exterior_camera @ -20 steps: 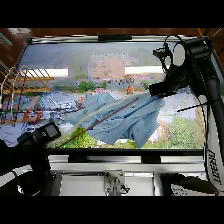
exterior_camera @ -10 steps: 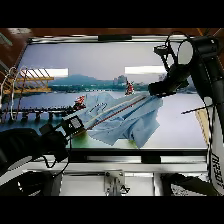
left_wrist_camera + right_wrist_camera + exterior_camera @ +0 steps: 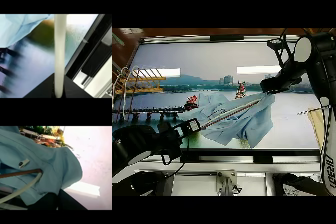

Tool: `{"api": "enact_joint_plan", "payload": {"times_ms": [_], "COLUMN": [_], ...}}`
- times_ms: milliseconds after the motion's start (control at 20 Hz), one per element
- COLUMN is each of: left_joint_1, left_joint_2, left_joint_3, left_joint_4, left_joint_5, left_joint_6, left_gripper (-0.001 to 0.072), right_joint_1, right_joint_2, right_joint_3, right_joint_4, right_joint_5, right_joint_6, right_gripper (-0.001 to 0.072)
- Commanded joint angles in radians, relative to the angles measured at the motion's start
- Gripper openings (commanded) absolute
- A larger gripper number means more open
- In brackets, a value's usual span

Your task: Fold the shirts.

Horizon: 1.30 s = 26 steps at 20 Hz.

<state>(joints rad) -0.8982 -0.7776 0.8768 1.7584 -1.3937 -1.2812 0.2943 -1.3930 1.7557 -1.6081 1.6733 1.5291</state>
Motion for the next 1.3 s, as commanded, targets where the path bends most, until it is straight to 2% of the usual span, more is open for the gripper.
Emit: {"api": "enact_joint_plan", "payload": {"times_ms": [0, 200, 400, 700, 950, 1150, 1250], "left_joint_1": [0.0, -0.002, 0.0, 0.0, 0.001, 0.0, 0.0], "left_joint_2": [0.027, 0.085, 0.03, -0.114, -0.111, 0.0, 0.051], "left_joint_3": [0.001, 0.0, -0.002, -0.002, 0.007, 0.031, 0.032], "left_joint_4": [-0.003, -0.031, -0.03, -0.031, -0.03, -0.031, -0.084], "left_joint_5": [-0.074, -0.098, 0.019, 0.124, 0.074, 0.017, 0.017], "left_joint_6": [0.001, -0.047, -0.082, -0.097, -0.103, -0.172, -0.182], "left_gripper": [0.0049, 0.0049, 0.0049, 0.0049, 0.0049, 0.0049, 0.0049], "right_joint_1": [0.001, 0.001, 0.004, 0.082, 0.179, 0.185, 0.185], "right_joint_2": [0.001, 0.001, 0.001, 0.005, 0.048, 0.053, 0.055], "right_joint_3": [0.011, 0.011, 0.011, 0.011, 0.075, 0.153, 0.152], "right_joint_4": [-0.014, -0.013, 0.014, -0.007, -0.18, -0.175, -0.149], "right_joint_5": [-0.005, -0.006, -0.006, -0.008, -0.002, 0.052, 0.054], "right_joint_6": [-0.004, -0.004, -0.005, -0.071, -0.119, -0.121, -0.128], "right_gripper": [0.0077, 0.0077, 0.0077, 0.0077, 0.0077, 0.0077, 0.0077]}}
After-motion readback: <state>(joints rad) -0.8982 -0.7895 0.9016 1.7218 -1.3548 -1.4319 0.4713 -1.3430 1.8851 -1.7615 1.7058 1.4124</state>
